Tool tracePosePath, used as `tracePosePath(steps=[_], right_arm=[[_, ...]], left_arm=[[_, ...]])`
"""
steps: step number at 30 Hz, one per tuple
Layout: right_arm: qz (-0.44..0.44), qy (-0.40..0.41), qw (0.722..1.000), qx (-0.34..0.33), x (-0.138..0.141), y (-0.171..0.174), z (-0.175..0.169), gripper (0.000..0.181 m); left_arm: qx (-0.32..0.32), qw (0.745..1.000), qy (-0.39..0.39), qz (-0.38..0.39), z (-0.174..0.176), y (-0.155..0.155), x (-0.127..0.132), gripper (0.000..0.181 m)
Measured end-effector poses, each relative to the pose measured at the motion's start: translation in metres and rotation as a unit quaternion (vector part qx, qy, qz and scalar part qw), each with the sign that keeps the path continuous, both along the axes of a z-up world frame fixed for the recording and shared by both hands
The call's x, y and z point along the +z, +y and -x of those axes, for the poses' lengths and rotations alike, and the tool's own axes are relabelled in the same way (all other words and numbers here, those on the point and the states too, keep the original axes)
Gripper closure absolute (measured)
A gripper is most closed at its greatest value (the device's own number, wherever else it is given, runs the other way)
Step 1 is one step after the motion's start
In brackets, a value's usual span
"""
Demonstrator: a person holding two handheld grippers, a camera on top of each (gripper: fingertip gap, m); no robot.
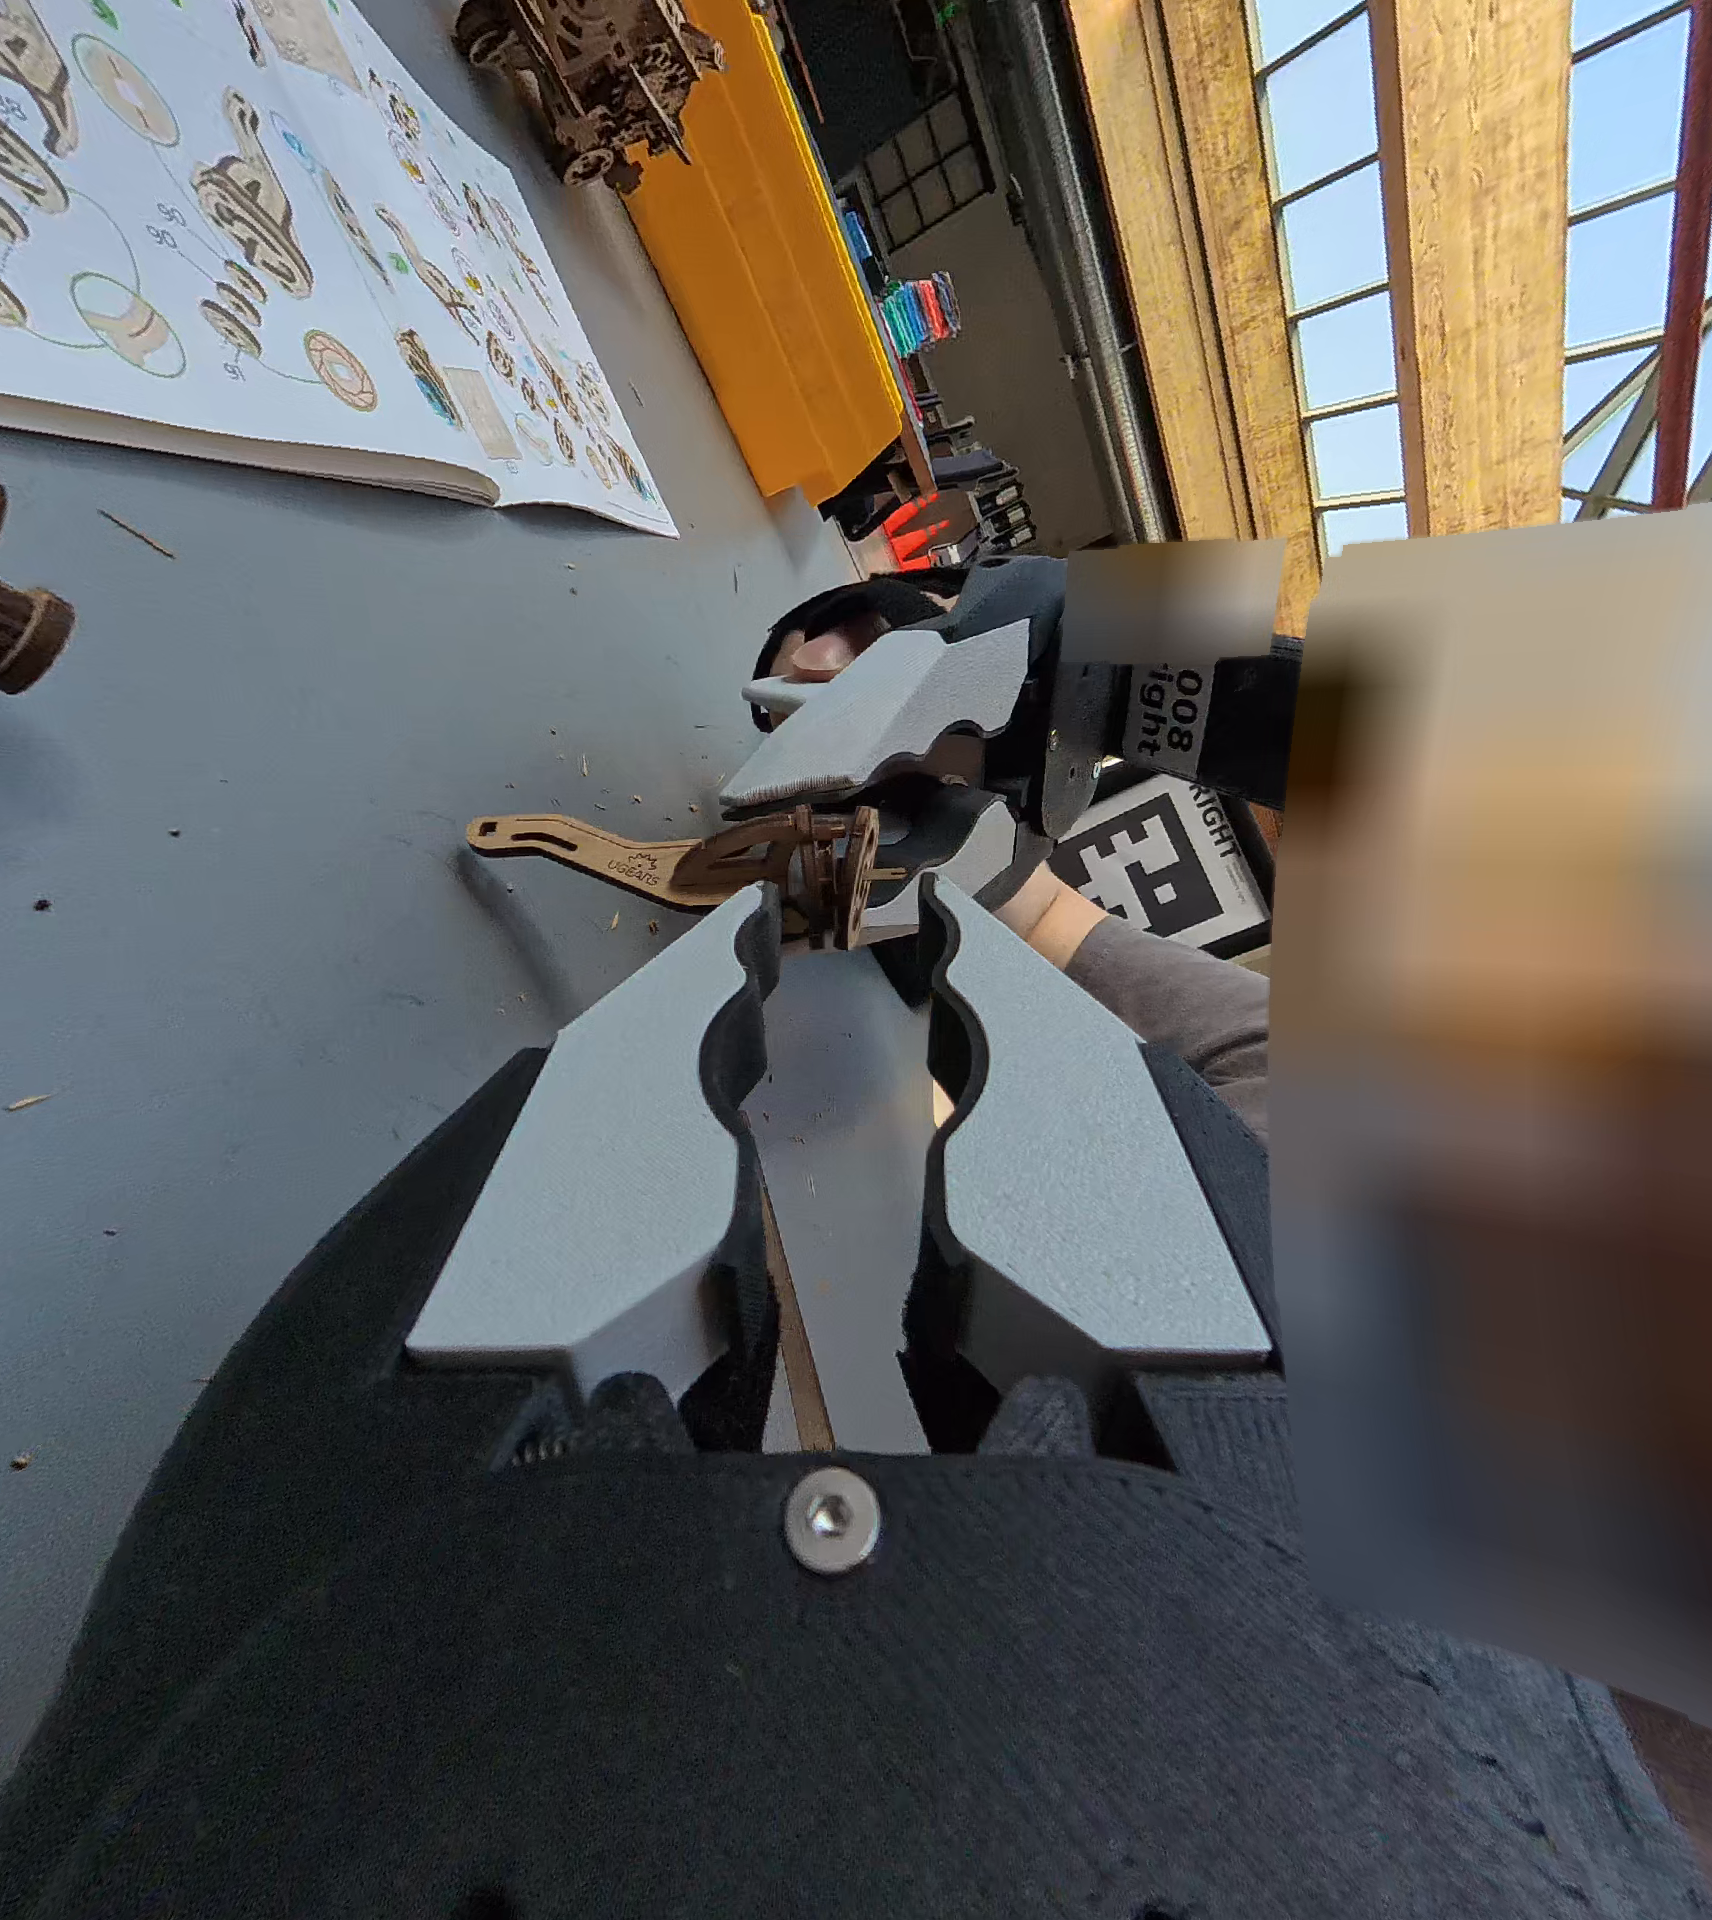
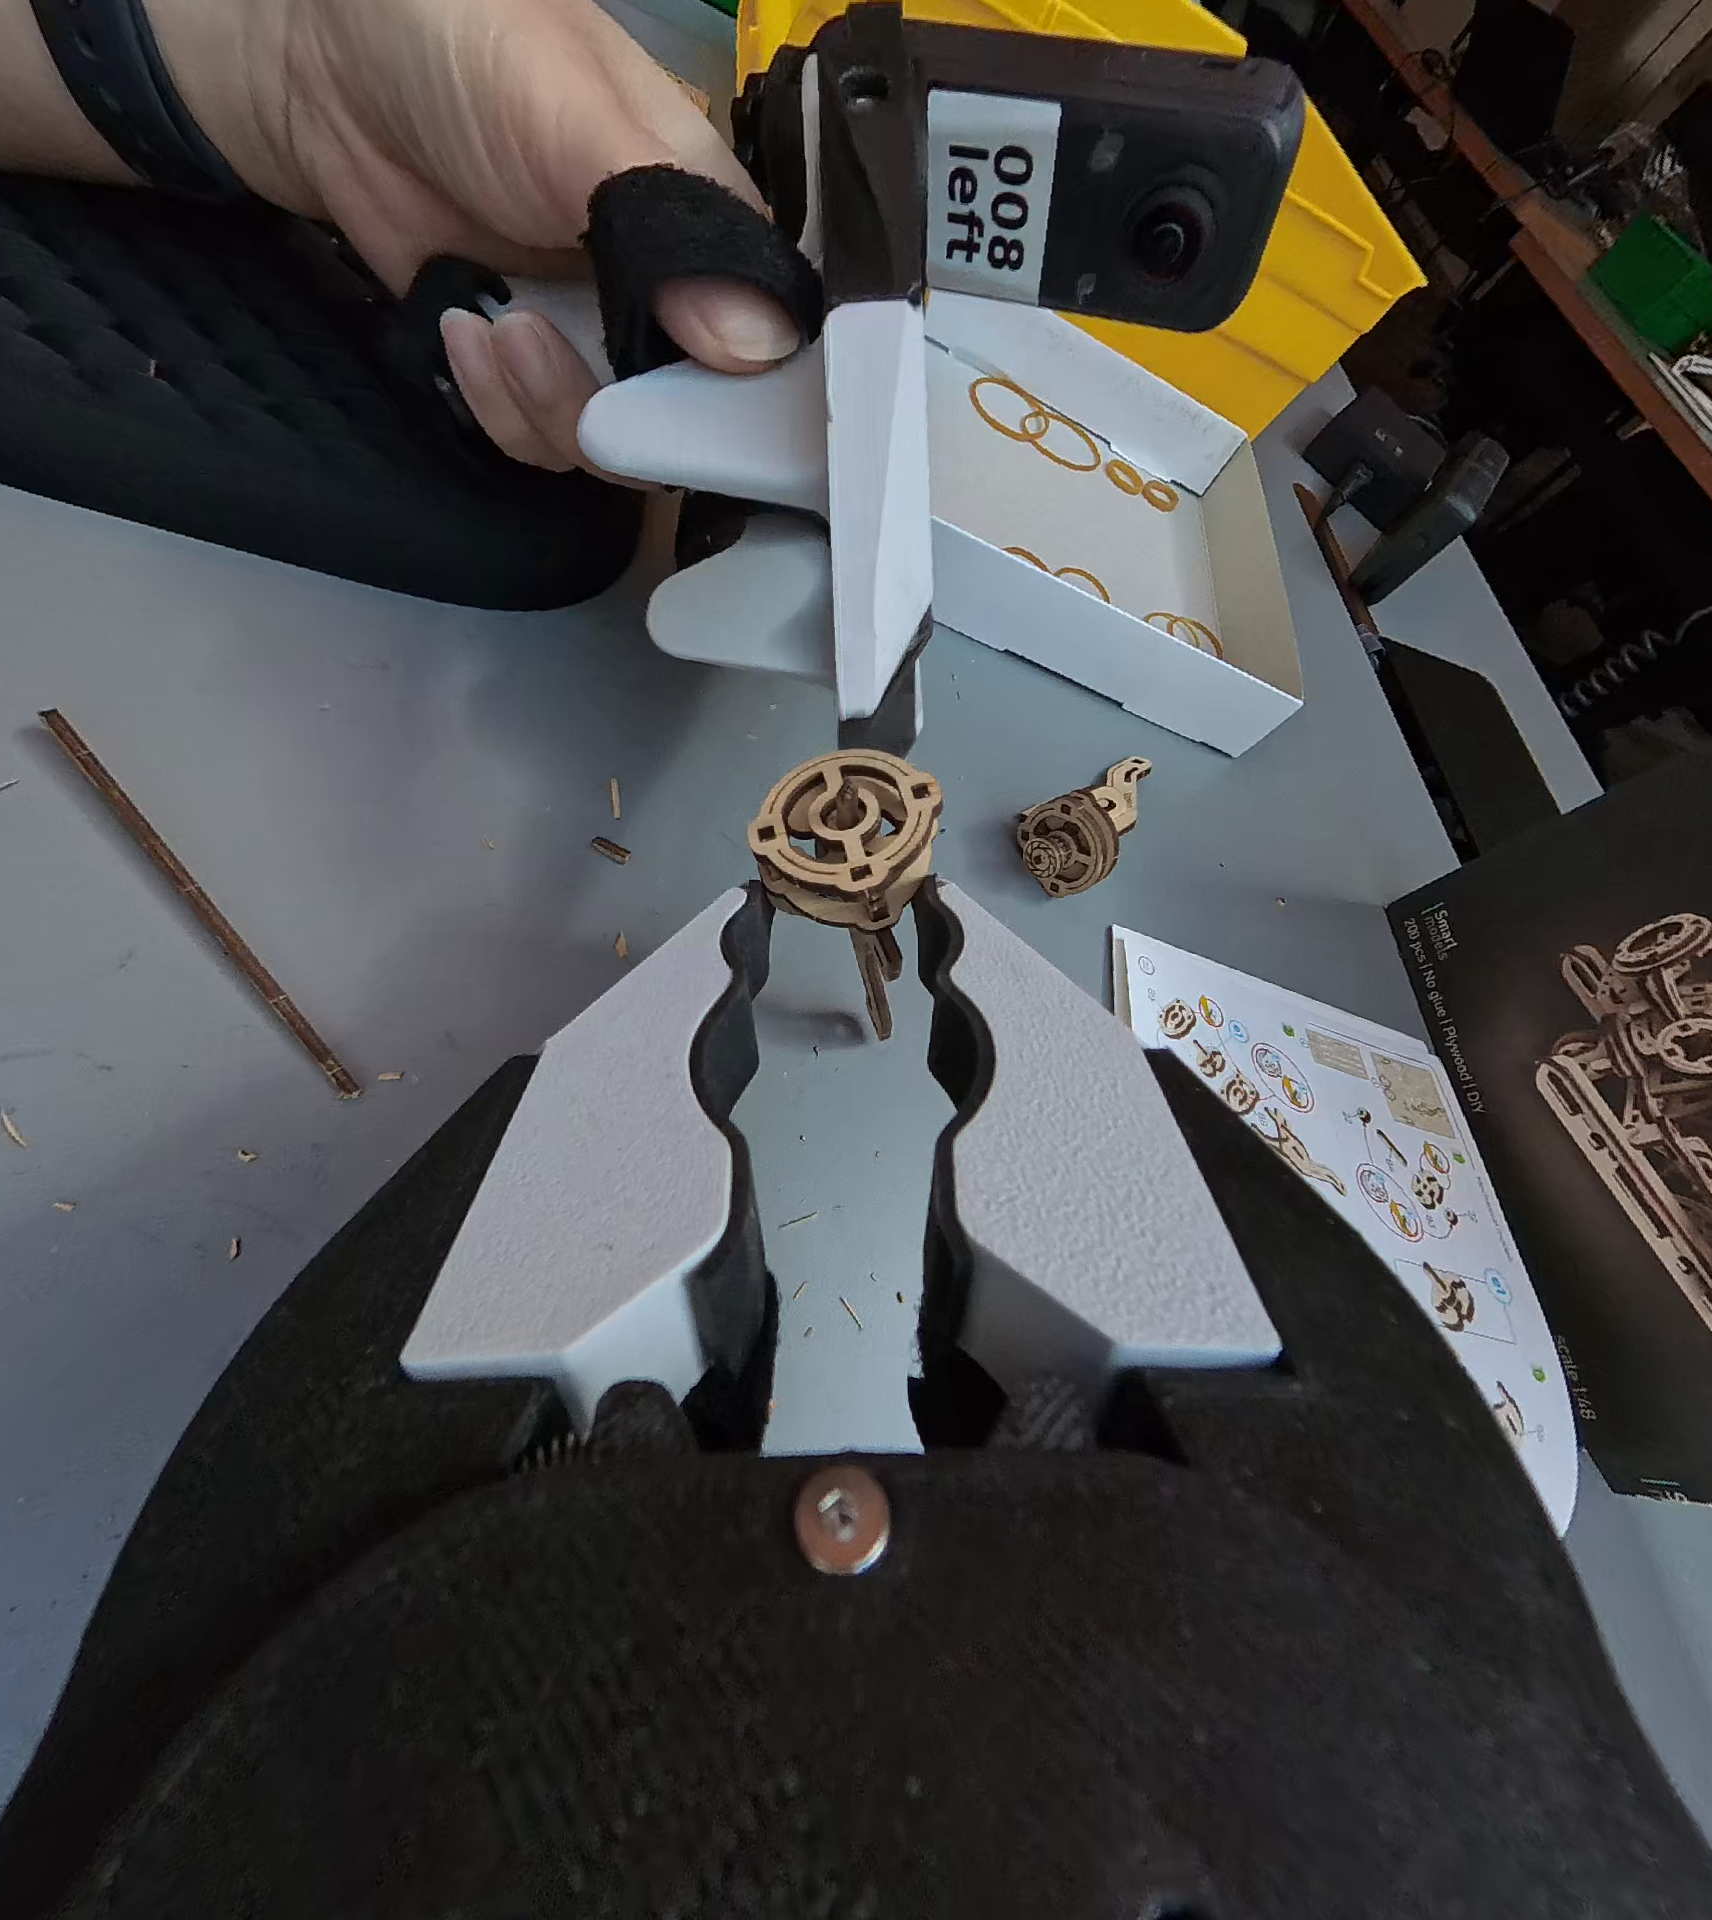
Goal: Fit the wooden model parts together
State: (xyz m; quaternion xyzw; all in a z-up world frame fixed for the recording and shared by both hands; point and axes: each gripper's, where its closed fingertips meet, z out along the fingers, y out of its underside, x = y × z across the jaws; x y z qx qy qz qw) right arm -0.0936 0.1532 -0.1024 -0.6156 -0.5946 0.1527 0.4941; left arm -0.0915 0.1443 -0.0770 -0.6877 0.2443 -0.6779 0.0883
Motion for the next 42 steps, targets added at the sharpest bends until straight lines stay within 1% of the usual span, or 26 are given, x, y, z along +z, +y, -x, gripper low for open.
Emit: tracePosePath(steps=[2,4,6,8,10,11,14,15,16,17,20,23,28,31,36,42], right_arm=[[0.004,0.001,1.000,-0.002,0.000,0.000,0.000,0.154],[0.012,0.006,1.000,-0.005,0.002,0.001,-0.001,0.154],[0.018,0.014,1.000,-0.009,0.005,0.001,-0.003,0.154],[0.028,0.019,0.999,-0.012,0.007,0.001,-0.005,0.154],[0.033,0.022,0.999,-0.010,0.008,-0.001,-0.006,0.154],[0.036,0.021,0.999,-0.006,0.009,-0.002,-0.007,0.154],[0.034,0.020,0.999,0.005,0.012,-0.007,-0.007,0.154],[0.035,0.020,0.999,0.010,0.013,-0.010,-0.006,0.154],[0.038,0.019,0.999,0.014,0.013,-0.011,-0.005,0.154],[0.040,0.017,0.999,0.019,0.012,-0.013,-0.005,0.154],[0.039,0.004,0.999,0.027,0.007,-0.016,-0.004,0.154],[0.033,-0.002,0.999,0.033,0.007,-0.018,-0.002,0.154],[0.020,-0.016,0.999,0.035,0.006,-0.020,-0.001,0.154],[0.010,-0.029,0.999,0.034,0.004,-0.021,0.000,0.154],[-0.008,-0.046,0.998,0.032,0.001,-0.022,0.001,0.154],[-0.011,-0.050,0.998,0.026,0.000,-0.021,0.001,0.154]], left_arm=[[0.002,0.999,-0.006,-0.039,-0.001,0.000,0.008,0.151],[0.010,0.994,0.022,-0.109,0.001,0.002,0.007,0.148],[0.028,0.977,0.064,-0.202,0.003,0.009,0.004,0.142],[0.038,0.949,0.086,-0.300,0.003,0.011,0.009,0.129],[0.040,0.909,0.101,-0.402,0.002,0.008,0.014,0.120],[0.043,0.883,0.112,-0.455,0.001,0.006,0.015,0.117],[0.060,0.788,0.153,-0.594,0.001,0.006,0.010,0.107],[0.057,0.763,0.159,-0.624,0.000,0.003,0.009,0.112],[0.052,0.749,0.158,-0.641,-0.003,-0.001,0.008,0.116],[0.051,0.745,0.155,-0.646,-0.006,-0.003,0.008,0.117],[0.035,0.750,0.141,-0.645,-0.008,-0.011,0.007,0.116],[0.021,0.746,0.129,-0.653,-0.007,-0.017,0.008,0.132],[0.020,0.741,0.124,-0.659,-0.008,-0.019,0.009,0.134],[0.016,0.733,0.122,-0.669,-0.009,-0.022,0.009,0.135],[0.004,0.724,0.124,-0.678,-0.009,-0.027,0.006,0.145],[0.000,0.723,0.127,-0.679,-0.008,-0.027,0.005,0.144]])
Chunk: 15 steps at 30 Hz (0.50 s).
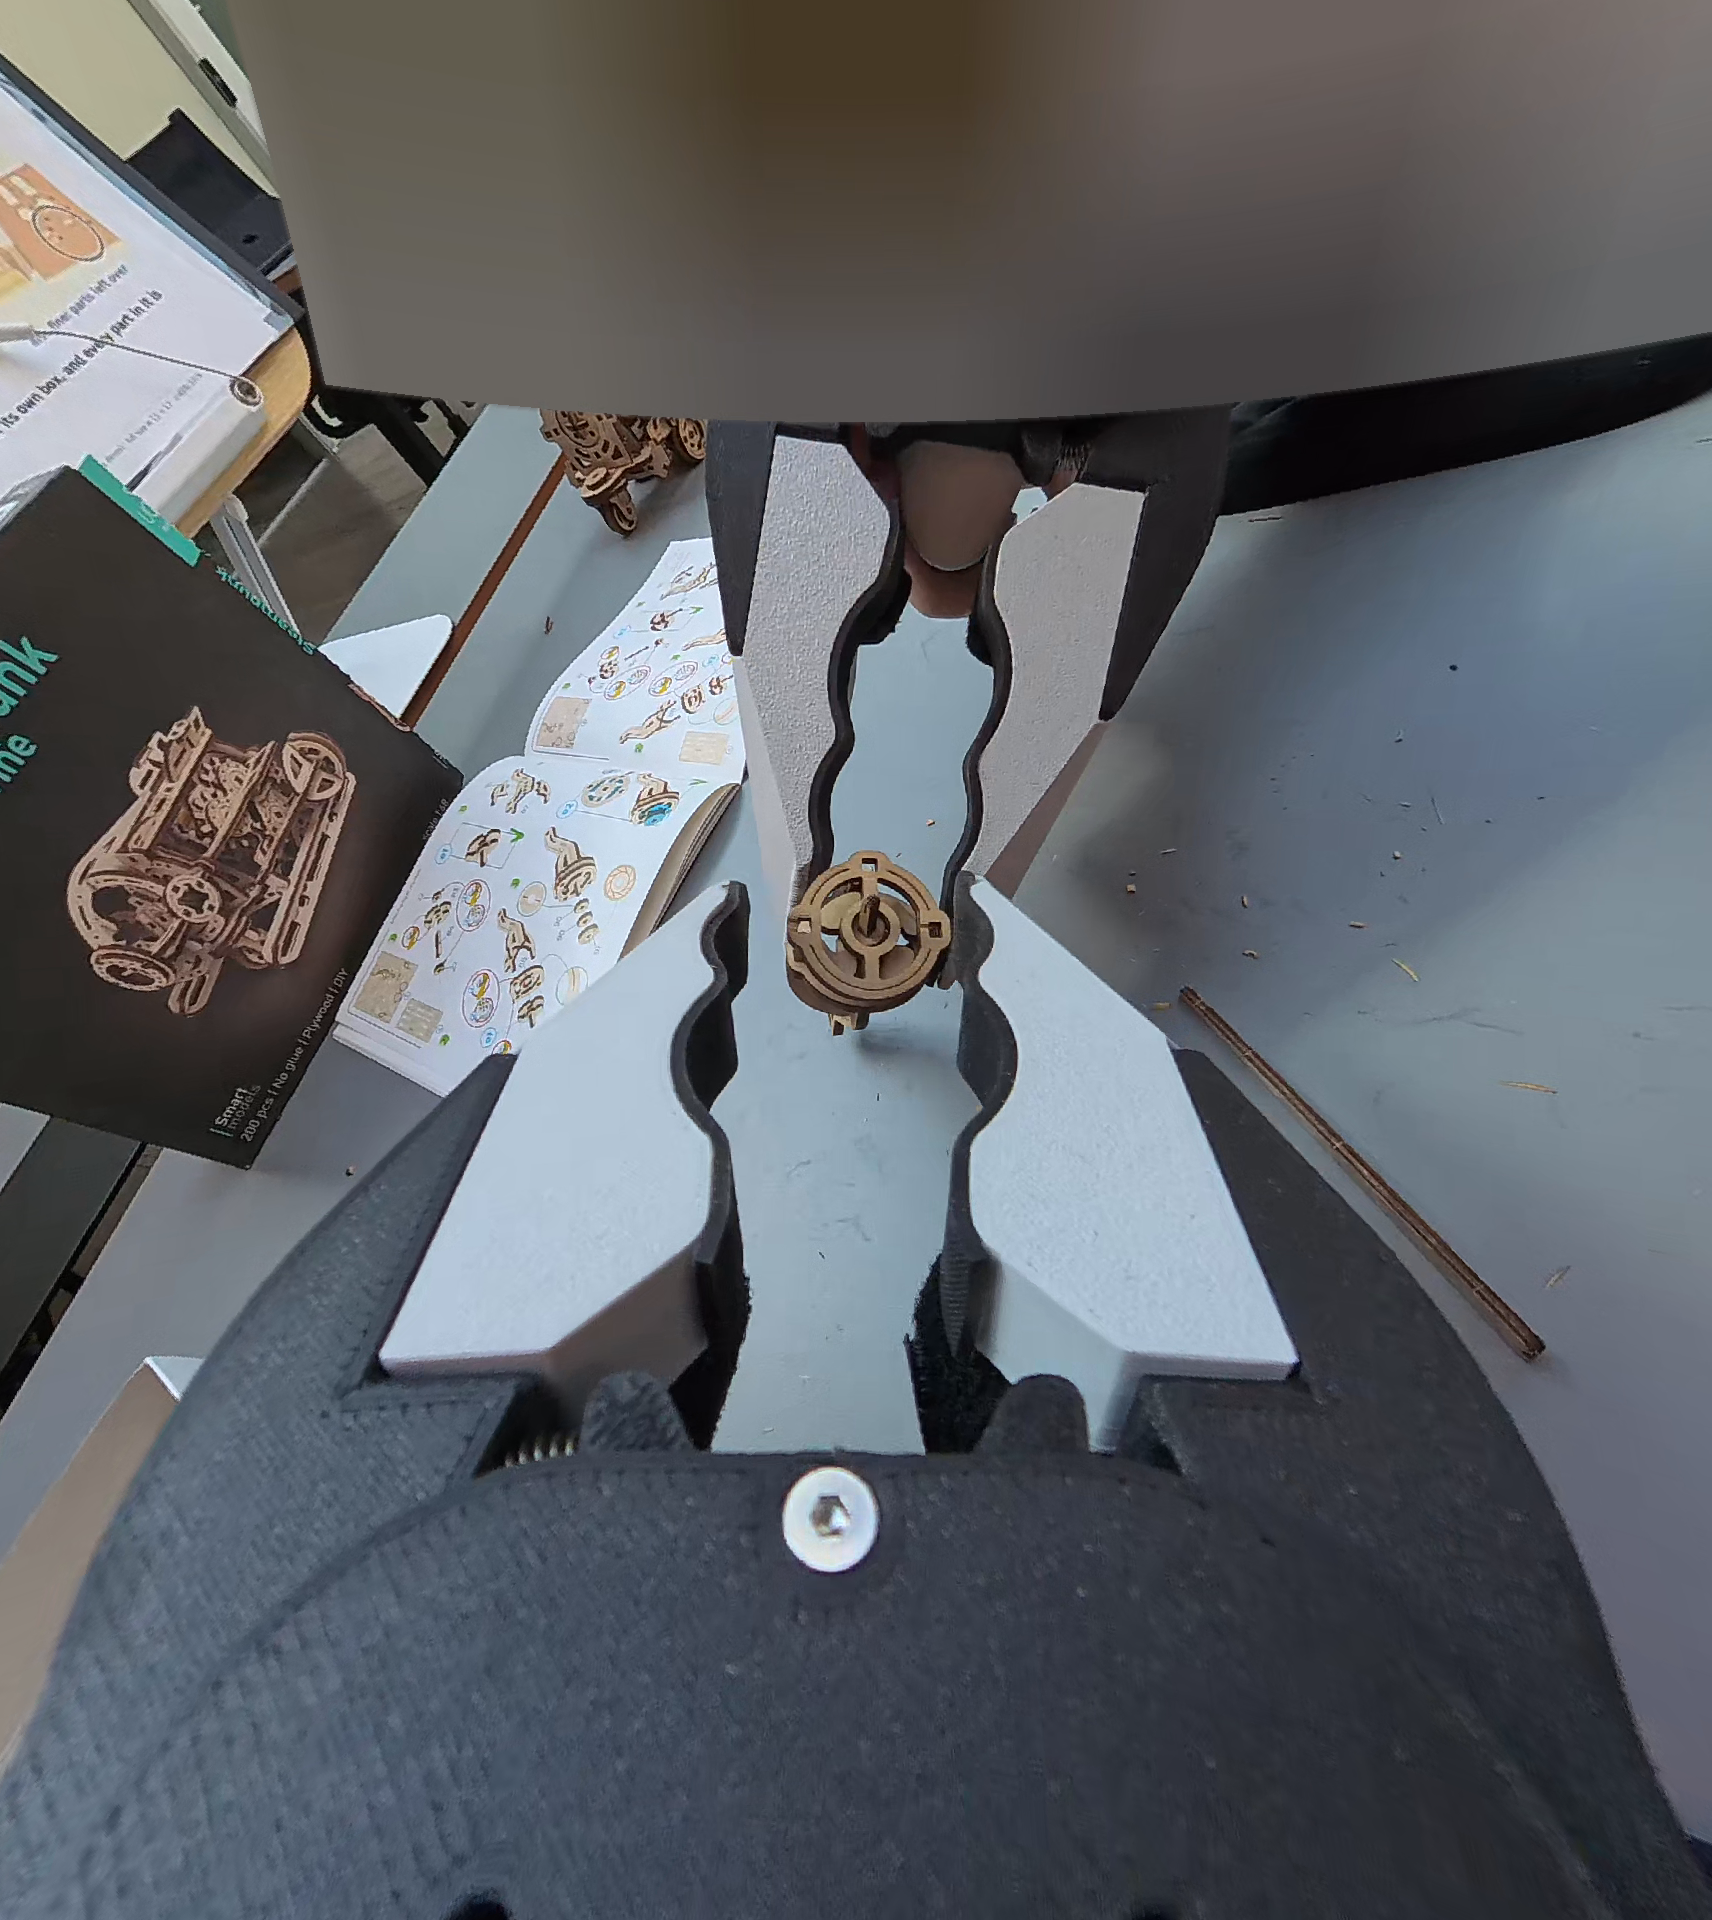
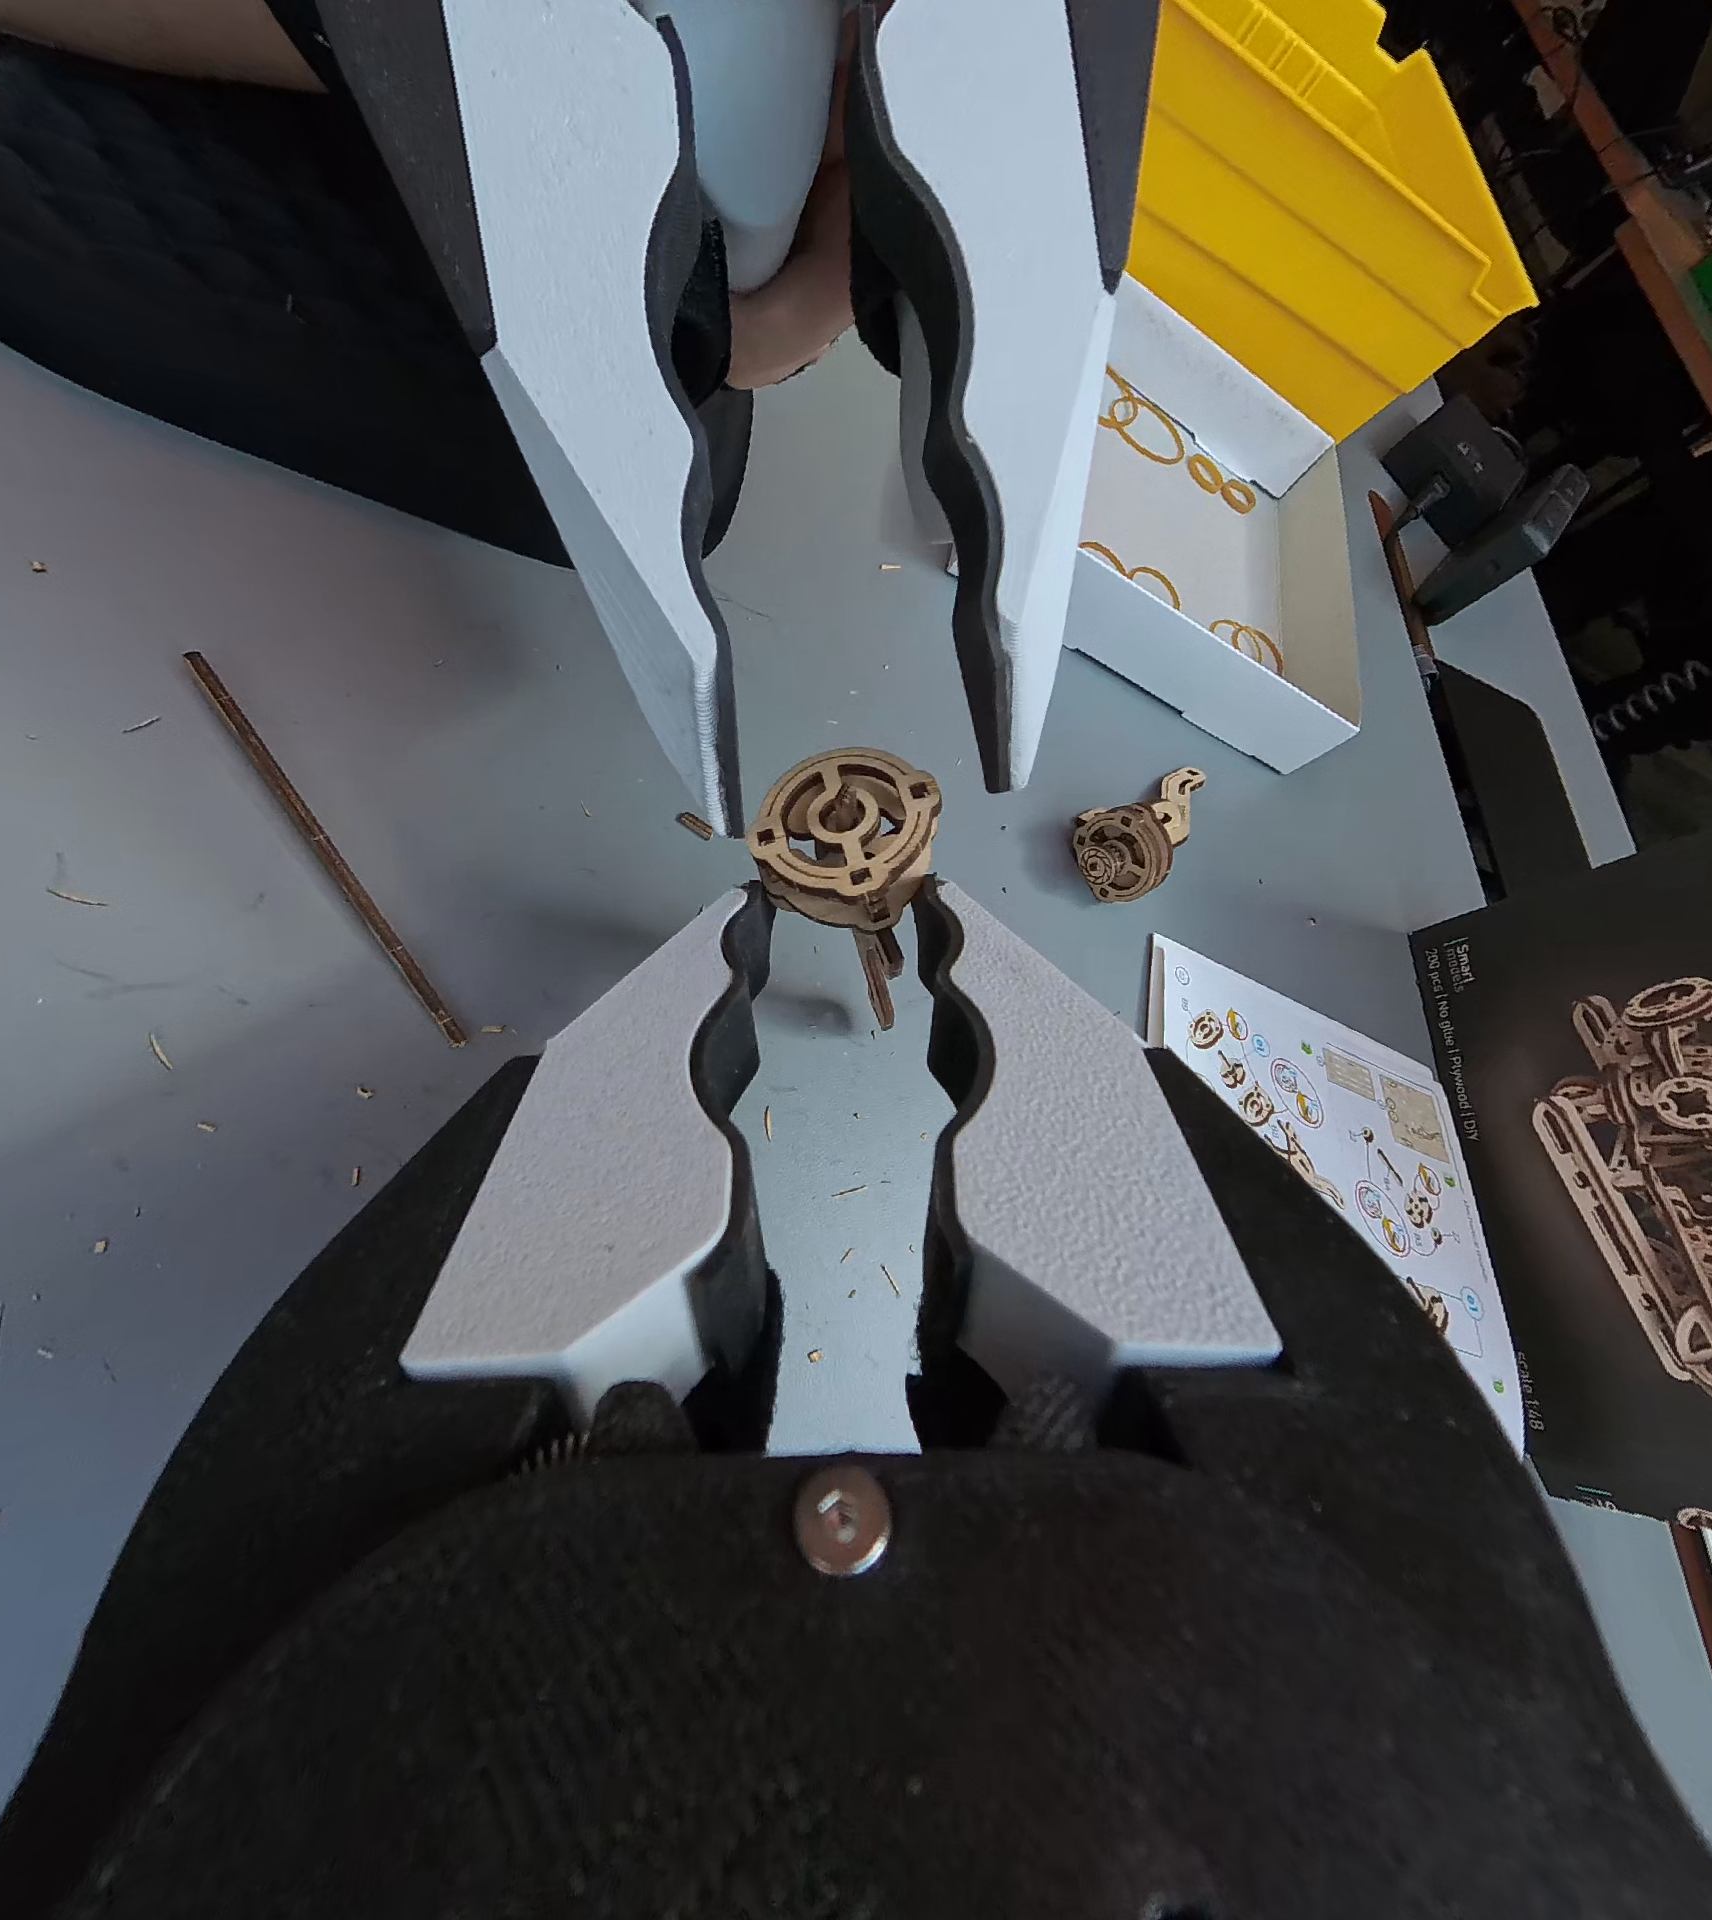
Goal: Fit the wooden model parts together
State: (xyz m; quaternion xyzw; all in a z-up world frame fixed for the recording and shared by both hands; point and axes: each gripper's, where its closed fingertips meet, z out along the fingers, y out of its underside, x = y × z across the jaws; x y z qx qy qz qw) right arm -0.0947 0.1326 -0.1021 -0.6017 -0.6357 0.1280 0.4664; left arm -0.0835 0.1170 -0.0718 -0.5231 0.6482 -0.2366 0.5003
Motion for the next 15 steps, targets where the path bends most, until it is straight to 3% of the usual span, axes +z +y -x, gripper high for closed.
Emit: tracePosePath(steps=[8,15], right_arm=[[0.022,0.021,1.000,0.001,0.0045,-0.0010,-0.0002,0.154],[0.042,0.034,0.999,0.007,0.0063,-0.0043,0.0016,0.154]], left_arm=[[0.000,1.000,0.014,-0.011,0.0057,0.0012,-0.0022,0.148],[0.004,0.999,0.007,-0.037,0.0050,0.0025,0.0012,0.135]])
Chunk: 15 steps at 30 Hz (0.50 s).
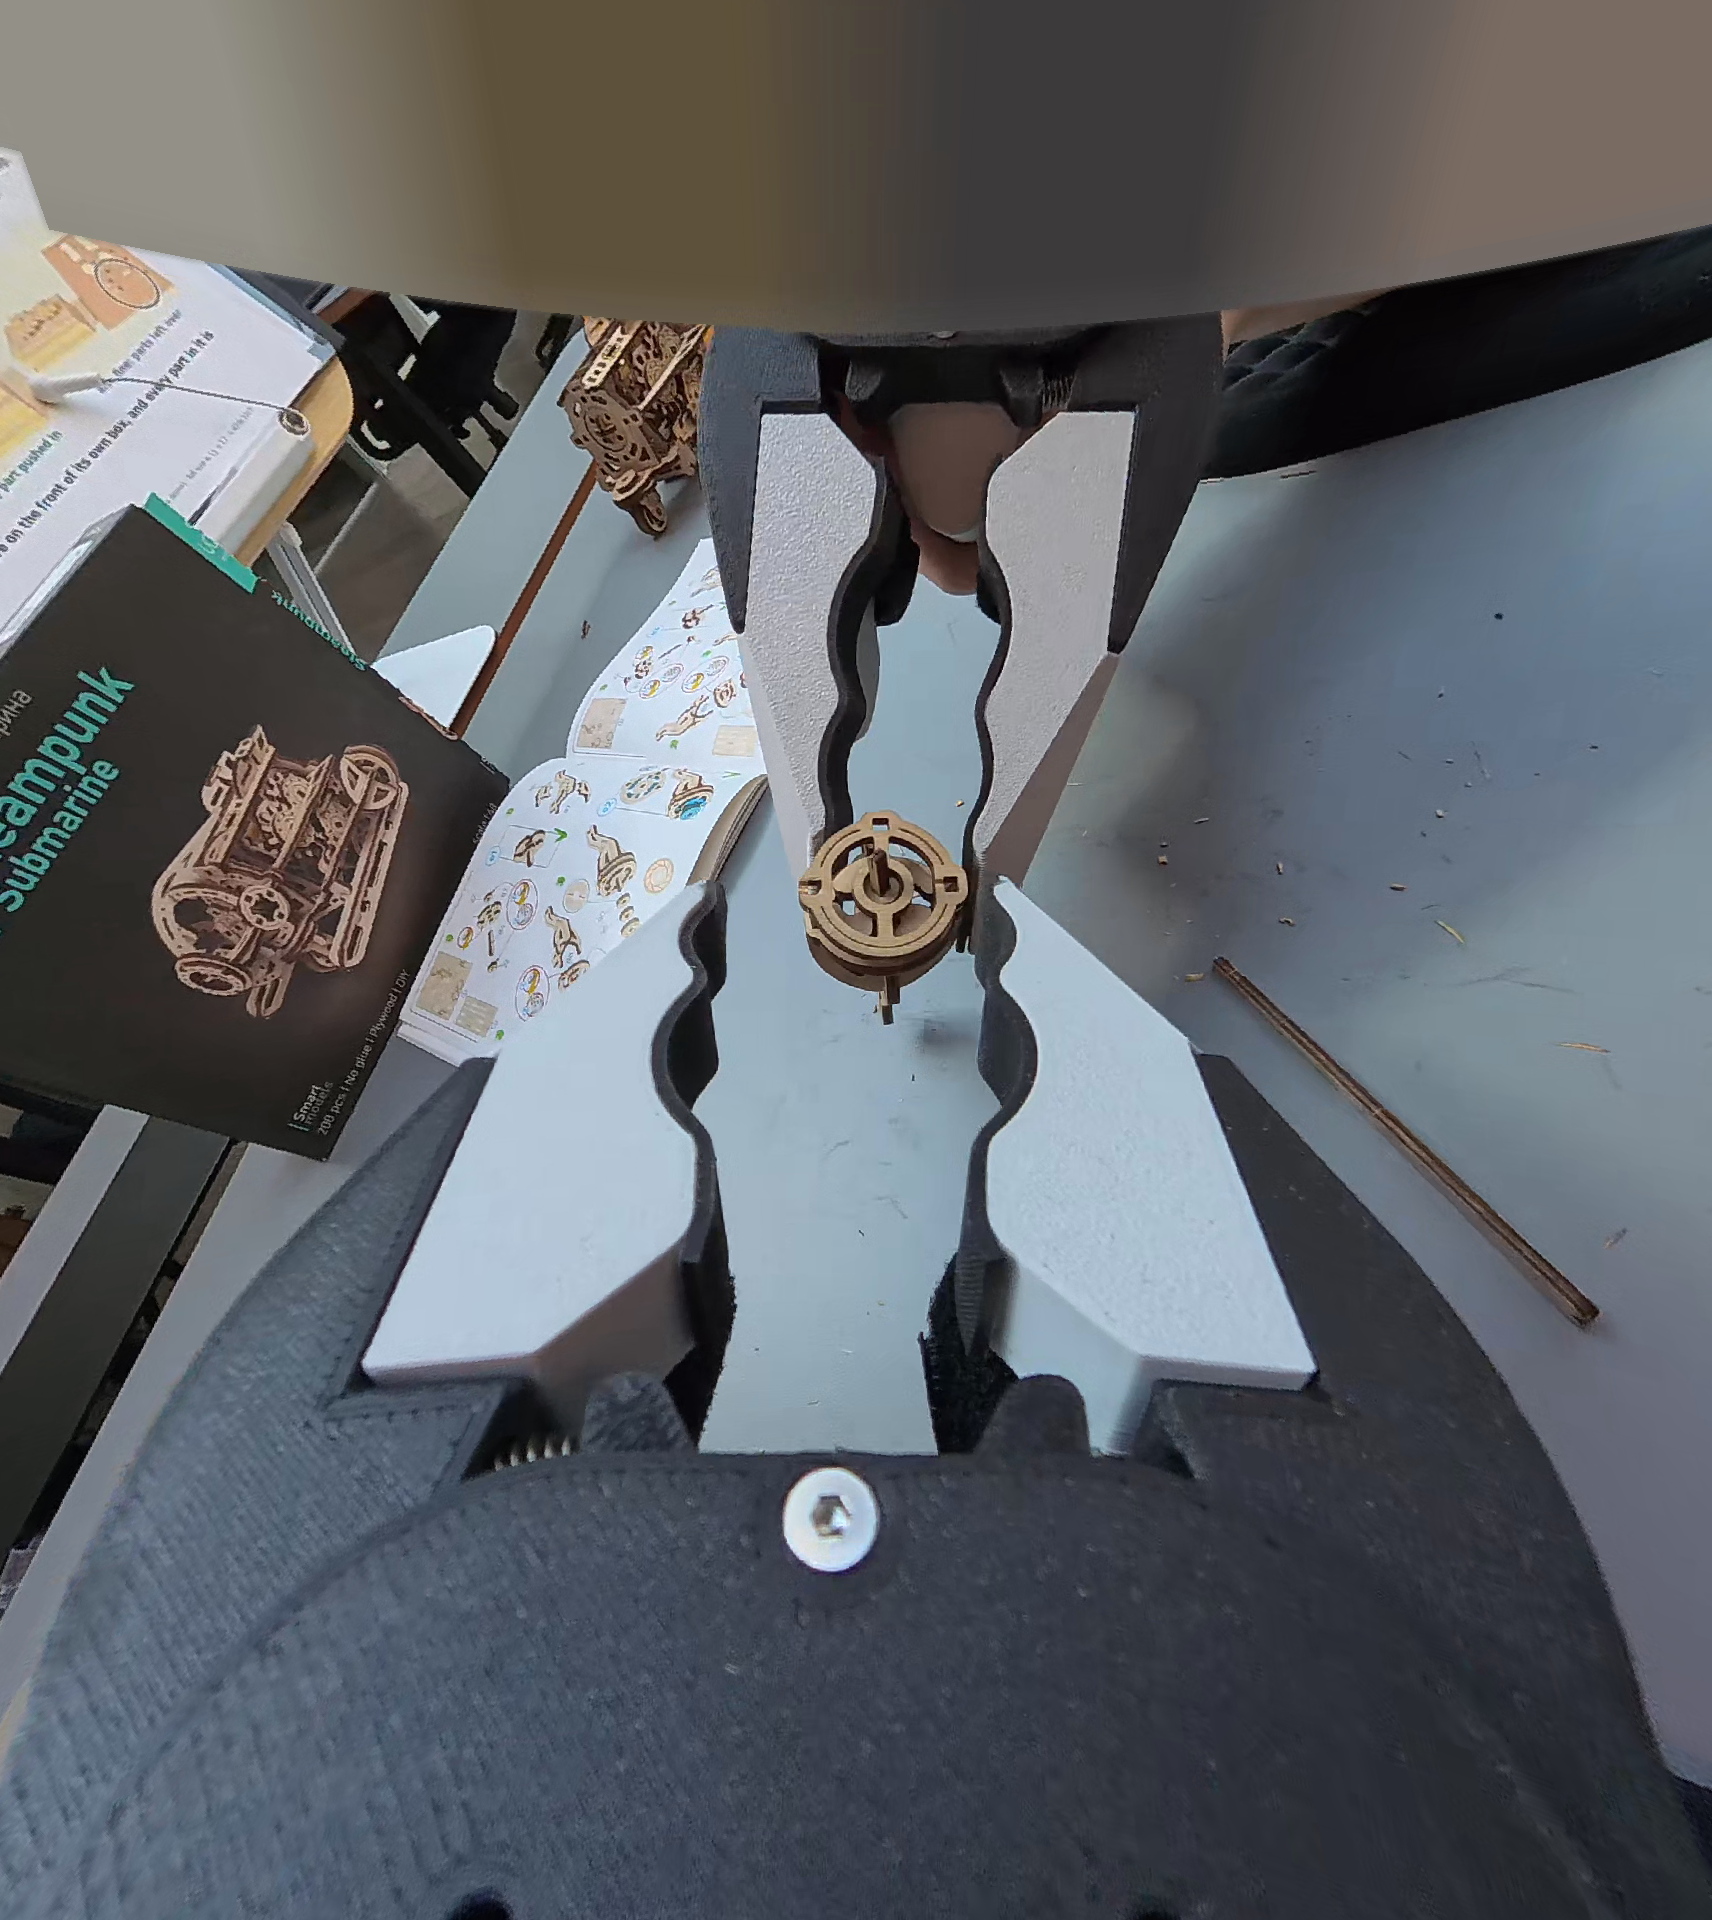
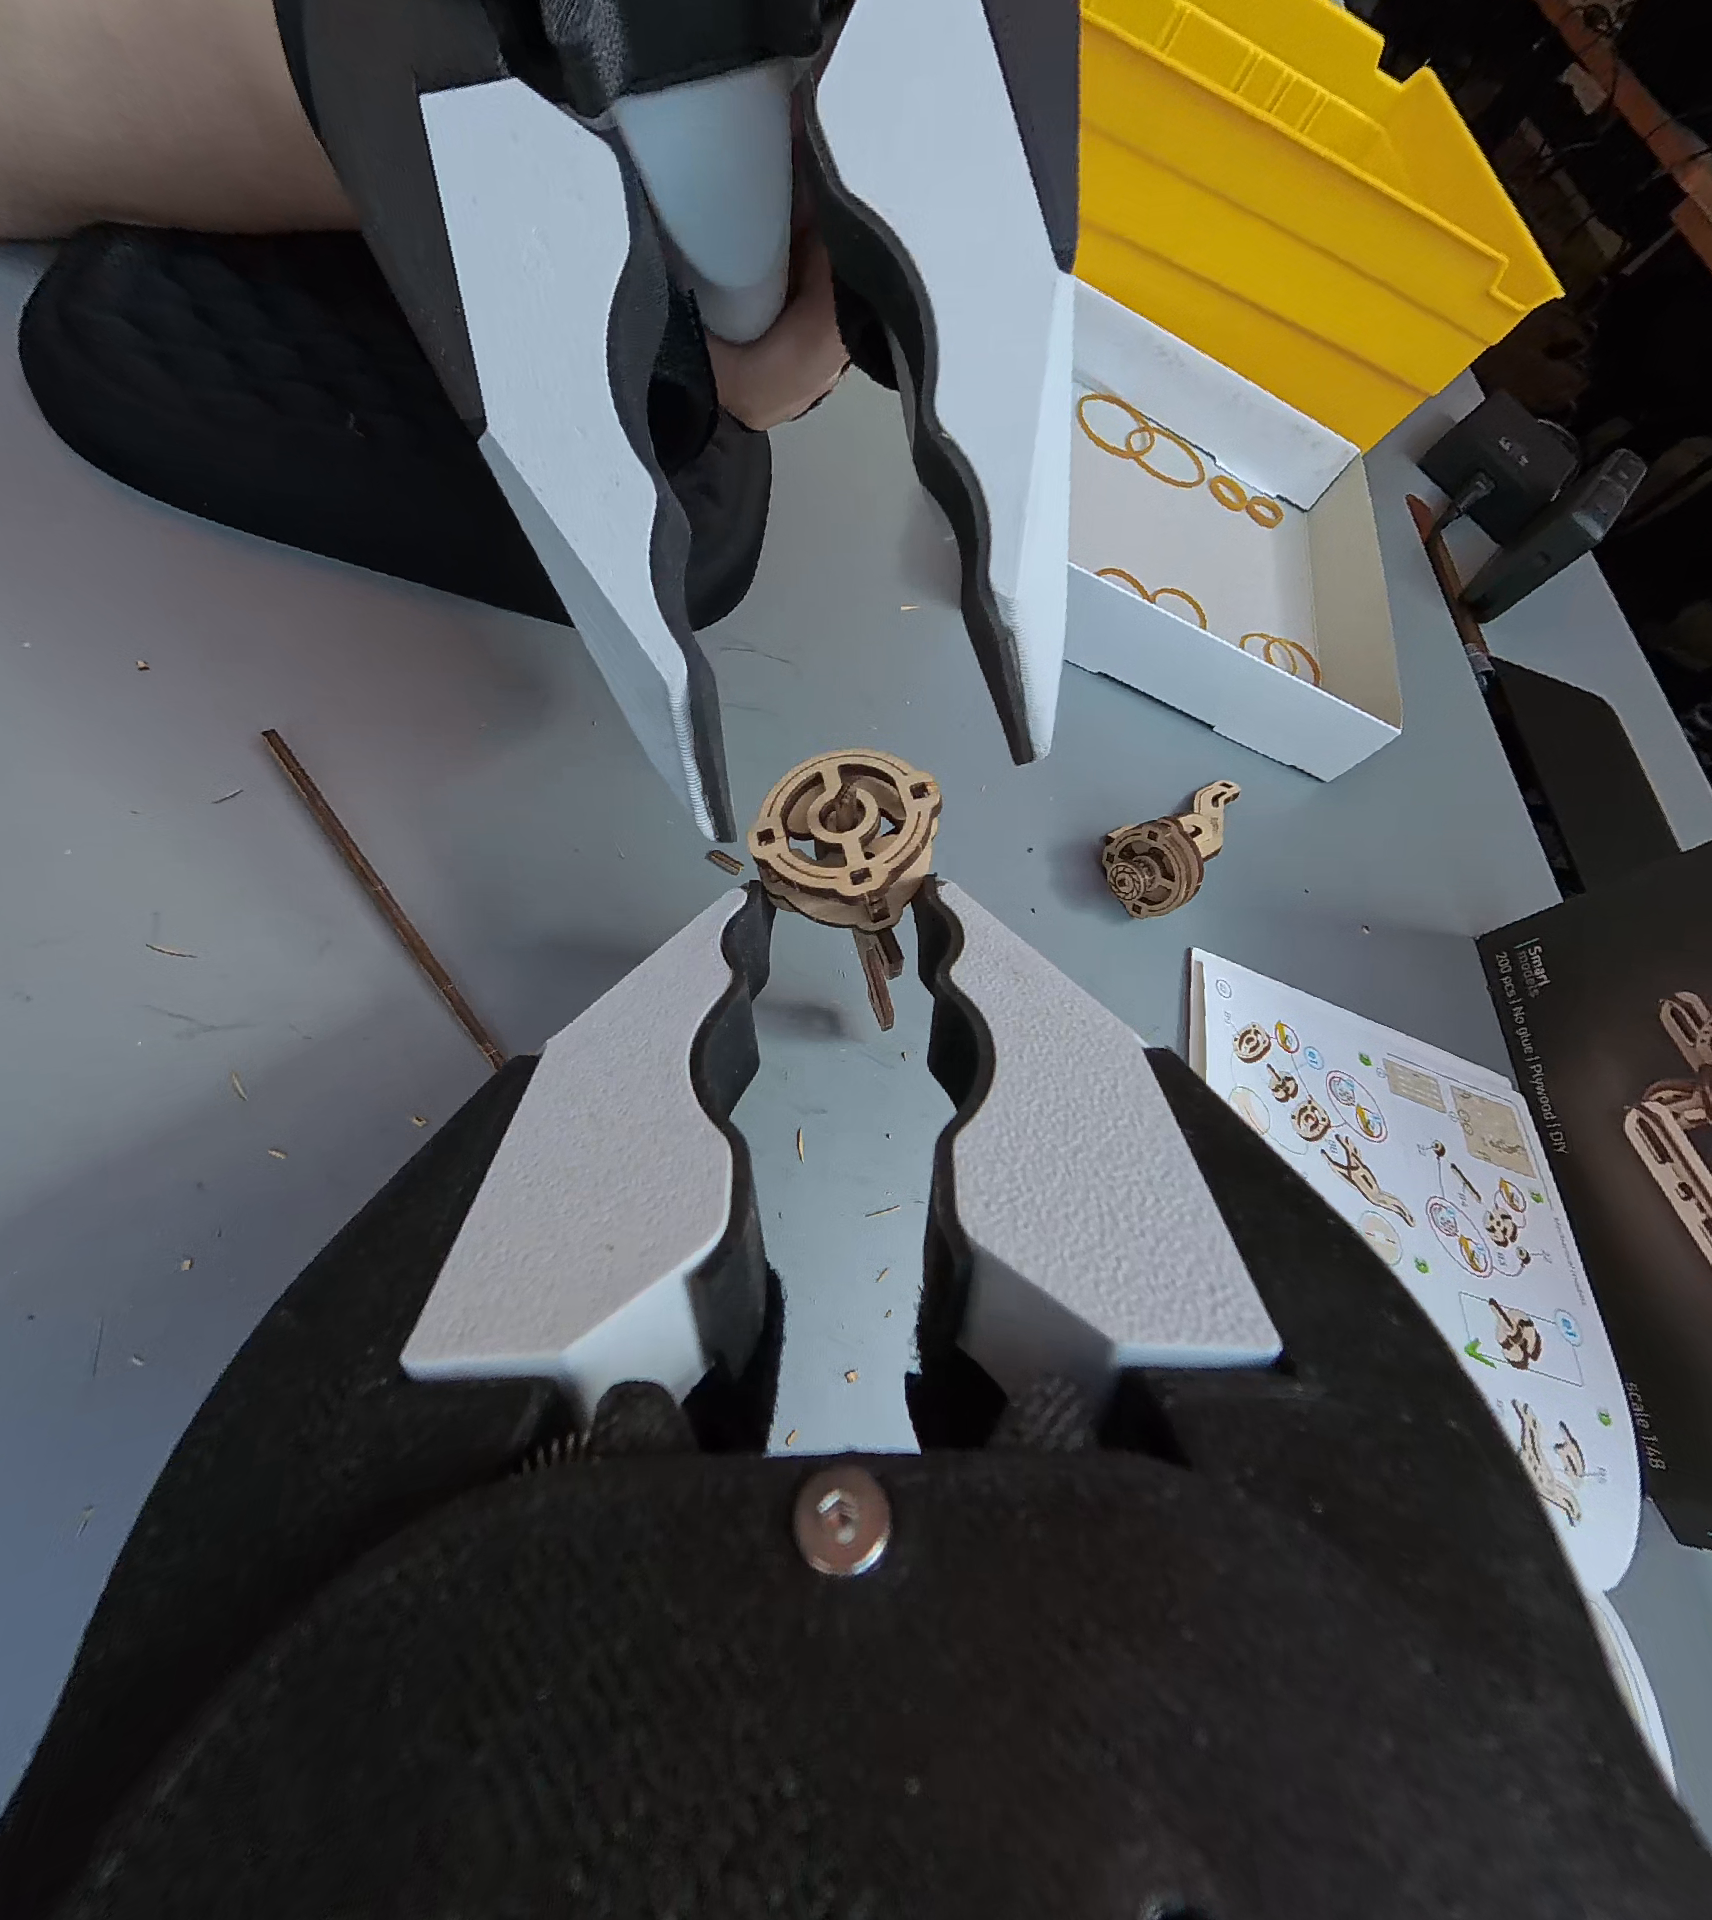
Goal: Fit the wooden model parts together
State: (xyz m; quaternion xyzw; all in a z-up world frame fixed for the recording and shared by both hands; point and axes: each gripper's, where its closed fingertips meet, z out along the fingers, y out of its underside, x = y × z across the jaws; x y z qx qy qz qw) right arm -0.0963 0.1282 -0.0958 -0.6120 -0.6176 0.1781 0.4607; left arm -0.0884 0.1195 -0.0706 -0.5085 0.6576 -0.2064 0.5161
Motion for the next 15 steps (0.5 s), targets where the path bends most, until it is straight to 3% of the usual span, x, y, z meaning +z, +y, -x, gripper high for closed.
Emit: tracePosePath(steps=[15], right_arm=[[0.002,-0.006,1.000,0.000,-0.0012,-0.0016,0.0010,0.154]], left_arm=[[-0.010,1.000,0.019,-0.009,-0.0001,-0.0027,-0.0092,0.150]])
